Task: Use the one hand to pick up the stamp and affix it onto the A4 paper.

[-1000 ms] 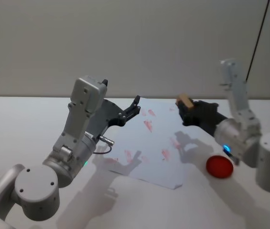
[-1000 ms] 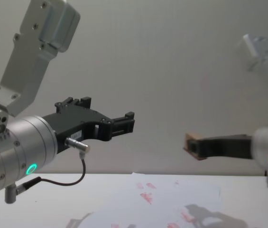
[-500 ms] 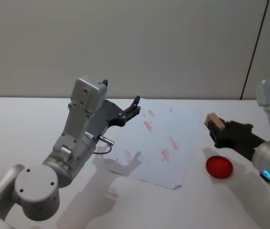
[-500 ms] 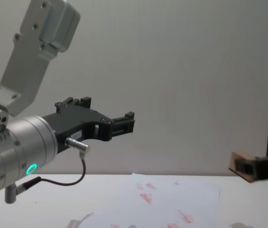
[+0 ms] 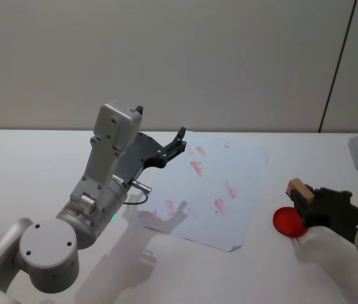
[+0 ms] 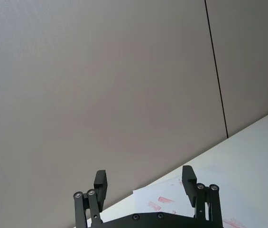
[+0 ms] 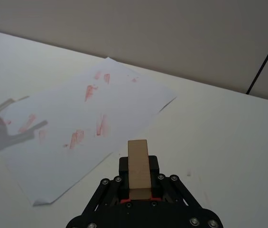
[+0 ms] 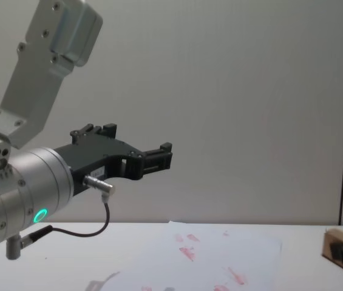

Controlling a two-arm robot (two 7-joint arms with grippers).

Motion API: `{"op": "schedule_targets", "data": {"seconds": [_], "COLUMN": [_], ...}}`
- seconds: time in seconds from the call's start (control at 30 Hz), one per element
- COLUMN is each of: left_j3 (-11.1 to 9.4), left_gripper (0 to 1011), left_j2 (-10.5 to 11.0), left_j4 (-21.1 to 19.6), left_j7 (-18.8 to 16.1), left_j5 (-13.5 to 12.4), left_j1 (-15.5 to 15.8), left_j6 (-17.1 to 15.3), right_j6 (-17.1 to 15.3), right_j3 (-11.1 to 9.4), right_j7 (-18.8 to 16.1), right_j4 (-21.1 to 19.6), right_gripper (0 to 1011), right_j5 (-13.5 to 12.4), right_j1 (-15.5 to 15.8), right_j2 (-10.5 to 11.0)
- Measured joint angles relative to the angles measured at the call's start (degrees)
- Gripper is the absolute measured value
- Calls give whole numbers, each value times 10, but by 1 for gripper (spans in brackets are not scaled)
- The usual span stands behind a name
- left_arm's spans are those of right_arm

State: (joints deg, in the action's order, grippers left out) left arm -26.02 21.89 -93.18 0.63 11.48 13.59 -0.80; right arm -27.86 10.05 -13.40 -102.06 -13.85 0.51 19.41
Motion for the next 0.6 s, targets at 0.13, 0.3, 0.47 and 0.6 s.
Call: {"op": "schedule_targets", "data": {"seconds": [0.13, 0.3, 0.47, 0.6], "left_j3": [0, 0, 0, 0], "left_gripper": [1003, 1003, 1003, 1003], "left_j2": [0, 0, 0, 0], "left_j4": [0, 0, 0, 0], "left_j7": [0, 0, 0, 0], "left_j5": [0, 0, 0, 0], "left_j1": [0, 0, 0, 0], "left_j6": [0, 0, 0, 0], "right_j6": [2, 7, 11, 16], "right_j3": [0, 1, 5, 10], "right_j7": [-3, -6, -9, -13], "right_j4": [1, 10, 21, 35], "right_gripper": [221, 221, 221, 221], "right_j5": [8, 20, 31, 42], "right_j1": [8, 15, 17, 12], "right_j2": [6, 12, 12, 8]}}
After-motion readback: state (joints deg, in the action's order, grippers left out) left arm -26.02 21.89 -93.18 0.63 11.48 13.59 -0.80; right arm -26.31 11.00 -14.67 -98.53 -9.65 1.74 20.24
